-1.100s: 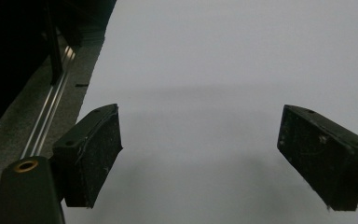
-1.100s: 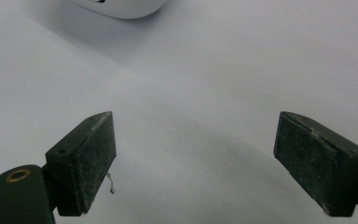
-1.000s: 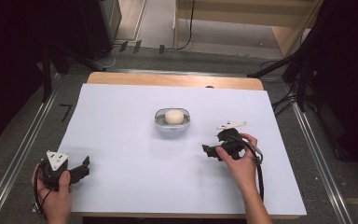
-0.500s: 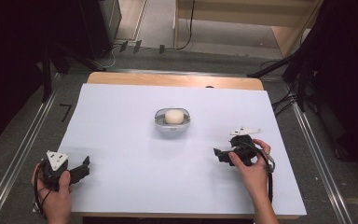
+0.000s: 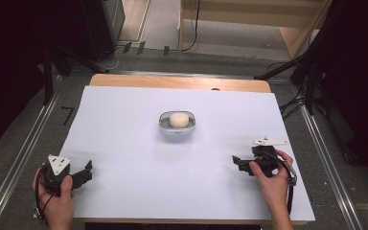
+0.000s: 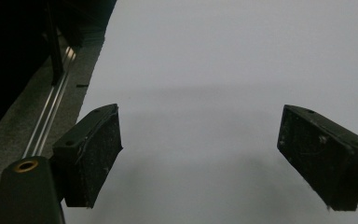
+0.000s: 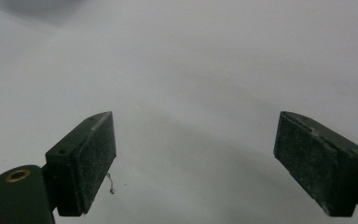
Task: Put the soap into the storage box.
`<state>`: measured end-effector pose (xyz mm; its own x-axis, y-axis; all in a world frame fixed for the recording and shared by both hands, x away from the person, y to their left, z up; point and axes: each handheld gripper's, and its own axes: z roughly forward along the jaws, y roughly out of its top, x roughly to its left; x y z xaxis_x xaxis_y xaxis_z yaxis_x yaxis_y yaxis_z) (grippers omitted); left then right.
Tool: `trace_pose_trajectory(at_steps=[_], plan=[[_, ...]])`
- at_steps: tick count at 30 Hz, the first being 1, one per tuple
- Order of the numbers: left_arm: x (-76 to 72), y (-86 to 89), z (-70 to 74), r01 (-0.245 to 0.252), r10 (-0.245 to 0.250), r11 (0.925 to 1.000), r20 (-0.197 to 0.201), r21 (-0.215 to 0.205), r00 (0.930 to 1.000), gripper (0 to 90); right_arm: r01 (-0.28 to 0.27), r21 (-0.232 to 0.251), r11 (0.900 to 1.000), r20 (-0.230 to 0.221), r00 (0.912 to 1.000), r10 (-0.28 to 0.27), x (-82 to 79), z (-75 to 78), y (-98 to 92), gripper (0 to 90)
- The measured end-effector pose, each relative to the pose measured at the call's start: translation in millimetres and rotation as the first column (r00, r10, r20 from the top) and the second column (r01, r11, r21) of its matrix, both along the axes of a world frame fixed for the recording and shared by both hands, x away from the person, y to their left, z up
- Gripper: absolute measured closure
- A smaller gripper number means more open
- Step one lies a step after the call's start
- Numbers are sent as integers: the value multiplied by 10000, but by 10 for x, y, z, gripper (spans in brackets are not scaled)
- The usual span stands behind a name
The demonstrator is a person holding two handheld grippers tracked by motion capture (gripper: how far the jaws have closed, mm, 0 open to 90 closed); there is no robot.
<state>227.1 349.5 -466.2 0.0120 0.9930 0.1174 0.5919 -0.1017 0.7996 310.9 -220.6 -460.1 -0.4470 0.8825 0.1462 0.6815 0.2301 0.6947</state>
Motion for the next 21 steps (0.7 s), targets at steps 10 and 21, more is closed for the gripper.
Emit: trace_pose_trajectory(at_steps=[10,21], plan=[[-1,-4,-1,-18,18,10000,3,38,10000,144,326,83,9994,61,9994,-326,-137,-59,-196,133],[-1,-10,-1,6,-5,10000,-16,85,10000,144,664,-37,9978,182,9976,-664,-279,-117,-413,133]])
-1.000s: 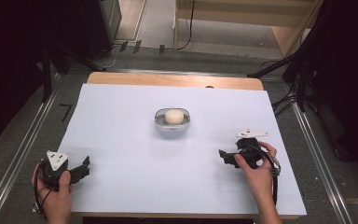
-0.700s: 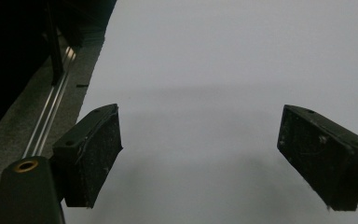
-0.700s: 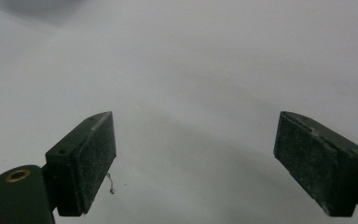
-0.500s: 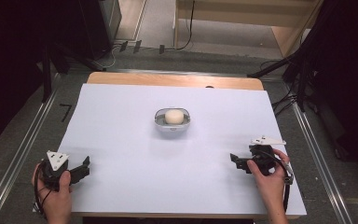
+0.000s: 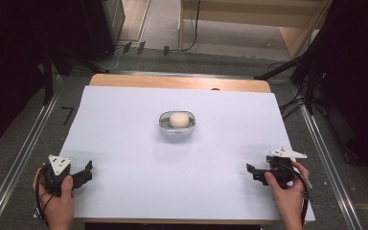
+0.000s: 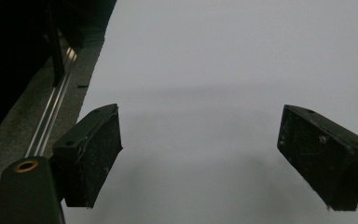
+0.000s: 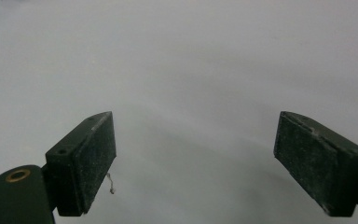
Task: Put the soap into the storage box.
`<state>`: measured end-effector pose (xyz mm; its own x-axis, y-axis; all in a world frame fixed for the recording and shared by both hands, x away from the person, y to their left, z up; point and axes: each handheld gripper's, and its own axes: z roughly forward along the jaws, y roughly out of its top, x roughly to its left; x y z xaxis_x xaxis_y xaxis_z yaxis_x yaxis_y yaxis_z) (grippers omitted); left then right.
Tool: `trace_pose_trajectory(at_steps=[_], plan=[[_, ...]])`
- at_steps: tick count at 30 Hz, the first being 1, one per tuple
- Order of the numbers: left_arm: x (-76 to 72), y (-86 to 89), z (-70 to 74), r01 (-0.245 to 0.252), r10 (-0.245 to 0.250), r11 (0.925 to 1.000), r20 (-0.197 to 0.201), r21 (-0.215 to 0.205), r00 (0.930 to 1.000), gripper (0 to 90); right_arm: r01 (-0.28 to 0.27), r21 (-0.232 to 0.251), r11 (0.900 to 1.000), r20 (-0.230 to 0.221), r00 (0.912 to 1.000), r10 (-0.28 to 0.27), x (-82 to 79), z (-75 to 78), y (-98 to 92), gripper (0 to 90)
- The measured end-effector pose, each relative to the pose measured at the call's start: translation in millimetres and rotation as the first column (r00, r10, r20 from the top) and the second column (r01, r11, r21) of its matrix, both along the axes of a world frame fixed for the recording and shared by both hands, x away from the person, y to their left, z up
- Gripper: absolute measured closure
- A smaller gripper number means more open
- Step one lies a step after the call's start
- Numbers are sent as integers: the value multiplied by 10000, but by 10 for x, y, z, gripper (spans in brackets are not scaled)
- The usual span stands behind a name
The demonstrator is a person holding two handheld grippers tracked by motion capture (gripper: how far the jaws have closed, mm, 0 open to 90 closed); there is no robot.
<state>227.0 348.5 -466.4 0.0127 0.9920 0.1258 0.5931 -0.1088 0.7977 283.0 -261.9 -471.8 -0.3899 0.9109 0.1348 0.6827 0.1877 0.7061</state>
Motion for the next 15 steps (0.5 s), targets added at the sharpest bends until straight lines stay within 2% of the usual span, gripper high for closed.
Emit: trace_pose_trajectory(at_steps=[12,15], plan=[[2,-8,-3,14,-14,10000,13,71,10000,144,564,212,9982,168,9982,-568,-189,-66,-337,134],[1,-8,-3,26,-26,10000,19,72,10000,144,757,521,9958,293,9966,-773,-256,-63,-477,134]])
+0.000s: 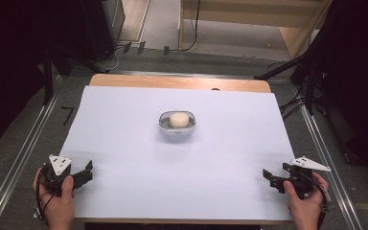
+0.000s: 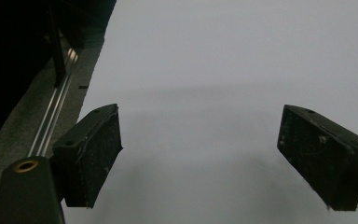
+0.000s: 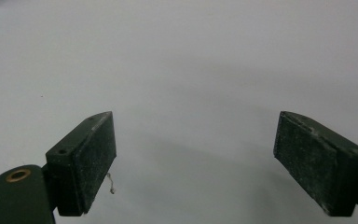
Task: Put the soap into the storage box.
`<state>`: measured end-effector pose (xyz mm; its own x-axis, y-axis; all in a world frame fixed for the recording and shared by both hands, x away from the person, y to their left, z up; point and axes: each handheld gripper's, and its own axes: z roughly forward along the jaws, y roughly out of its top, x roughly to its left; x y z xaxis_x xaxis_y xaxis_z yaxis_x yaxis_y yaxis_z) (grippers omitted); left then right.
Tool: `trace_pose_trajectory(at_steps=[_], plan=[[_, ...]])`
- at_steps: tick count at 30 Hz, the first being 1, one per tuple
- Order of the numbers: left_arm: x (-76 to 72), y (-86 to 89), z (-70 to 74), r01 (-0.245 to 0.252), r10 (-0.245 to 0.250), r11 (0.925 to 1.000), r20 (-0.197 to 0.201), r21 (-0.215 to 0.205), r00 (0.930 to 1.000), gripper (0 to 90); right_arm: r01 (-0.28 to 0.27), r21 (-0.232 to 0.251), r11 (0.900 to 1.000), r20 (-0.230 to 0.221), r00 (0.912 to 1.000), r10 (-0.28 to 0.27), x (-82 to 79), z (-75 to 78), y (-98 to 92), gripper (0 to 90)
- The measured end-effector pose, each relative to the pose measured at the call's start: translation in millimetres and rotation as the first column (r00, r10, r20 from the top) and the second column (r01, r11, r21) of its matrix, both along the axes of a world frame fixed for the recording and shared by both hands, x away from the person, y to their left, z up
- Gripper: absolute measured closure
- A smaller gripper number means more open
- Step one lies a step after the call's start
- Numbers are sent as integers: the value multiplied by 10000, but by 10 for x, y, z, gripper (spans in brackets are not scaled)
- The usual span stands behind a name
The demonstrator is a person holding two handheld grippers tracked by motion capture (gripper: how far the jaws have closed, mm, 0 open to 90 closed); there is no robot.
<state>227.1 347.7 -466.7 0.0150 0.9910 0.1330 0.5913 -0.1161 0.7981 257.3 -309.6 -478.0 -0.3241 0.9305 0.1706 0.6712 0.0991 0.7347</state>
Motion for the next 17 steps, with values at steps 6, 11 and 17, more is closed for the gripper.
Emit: trace_pose_trajectory(at_steps=[6,11,17], plan=[[-1,12,4,-39,39,9999,6,-115,10000,144,271,149,9995,90,9996,-272,-112,-30,-205,135],[2,7,2,-20,20,10000,-32,-80,10000,144,488,762,9959,270,9983,-510,-180,-64,-341,138],[3,9,1,-47,47,9999,-31,-97,10000,144,574,562,9968,325,9977,-593,-187,-80,-301,137]])
